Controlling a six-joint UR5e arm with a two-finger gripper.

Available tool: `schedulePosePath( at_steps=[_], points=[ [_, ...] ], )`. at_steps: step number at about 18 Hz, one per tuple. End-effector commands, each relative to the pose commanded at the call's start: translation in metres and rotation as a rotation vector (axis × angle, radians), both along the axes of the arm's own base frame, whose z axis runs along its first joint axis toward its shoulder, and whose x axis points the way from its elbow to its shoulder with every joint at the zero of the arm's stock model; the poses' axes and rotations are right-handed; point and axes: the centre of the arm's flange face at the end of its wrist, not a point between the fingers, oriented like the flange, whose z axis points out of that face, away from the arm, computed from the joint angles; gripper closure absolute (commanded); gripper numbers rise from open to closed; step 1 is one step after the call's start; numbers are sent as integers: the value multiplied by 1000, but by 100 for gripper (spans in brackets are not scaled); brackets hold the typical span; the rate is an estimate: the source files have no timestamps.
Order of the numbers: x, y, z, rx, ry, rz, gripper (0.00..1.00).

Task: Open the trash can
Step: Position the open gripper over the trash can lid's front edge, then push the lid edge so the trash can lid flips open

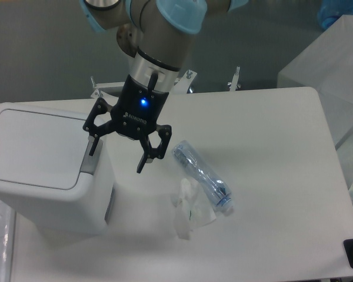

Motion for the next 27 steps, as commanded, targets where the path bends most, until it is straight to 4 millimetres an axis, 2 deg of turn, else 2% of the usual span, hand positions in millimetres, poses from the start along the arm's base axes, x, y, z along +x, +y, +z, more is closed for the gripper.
schedulePosePath(
  at_steps=[11, 18, 23, 27],
  points=[
    [-1, 1, -16, -17, -18, -1, 0],
    [-2, 2, -20, -22, -24, 0, 0],
    [-2, 2, -16, -15, -16, -1, 0],
    [-5, 3, -4, 3, 14, -14, 0]
  ],
)
